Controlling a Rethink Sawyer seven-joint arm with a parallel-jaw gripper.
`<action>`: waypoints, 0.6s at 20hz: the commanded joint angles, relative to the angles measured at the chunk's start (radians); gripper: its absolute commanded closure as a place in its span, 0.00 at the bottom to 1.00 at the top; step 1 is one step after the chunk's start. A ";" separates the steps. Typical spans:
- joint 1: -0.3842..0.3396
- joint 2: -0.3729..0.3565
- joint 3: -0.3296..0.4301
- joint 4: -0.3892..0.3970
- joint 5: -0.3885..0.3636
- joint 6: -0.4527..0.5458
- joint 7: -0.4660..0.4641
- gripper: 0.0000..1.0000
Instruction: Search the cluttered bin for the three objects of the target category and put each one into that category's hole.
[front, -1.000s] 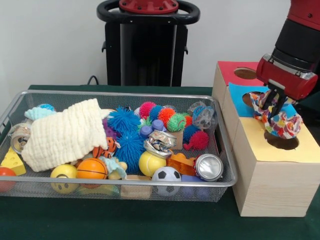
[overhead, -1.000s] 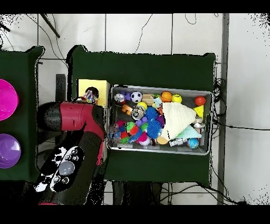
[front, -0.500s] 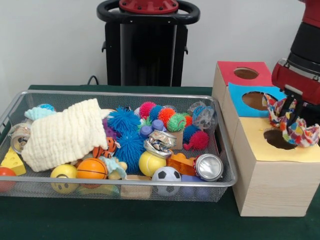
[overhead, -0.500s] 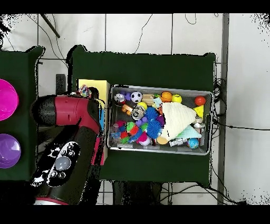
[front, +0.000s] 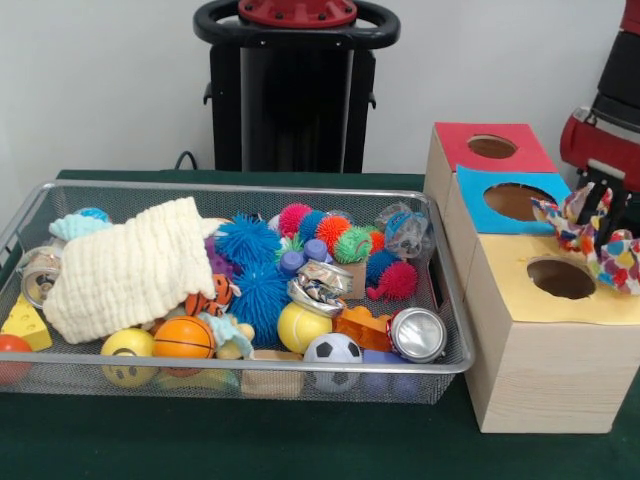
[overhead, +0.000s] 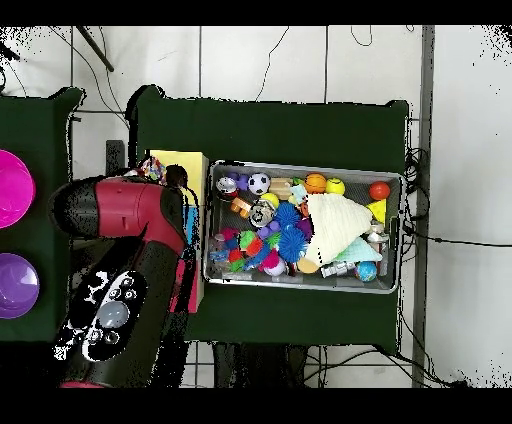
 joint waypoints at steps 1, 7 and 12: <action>-0.024 -0.043 0.063 0.091 0.017 0.022 0.158 1.00; -0.031 -0.029 0.070 0.087 0.012 0.001 0.159 1.00; -0.036 -0.021 0.075 0.083 0.010 -0.009 0.154 1.00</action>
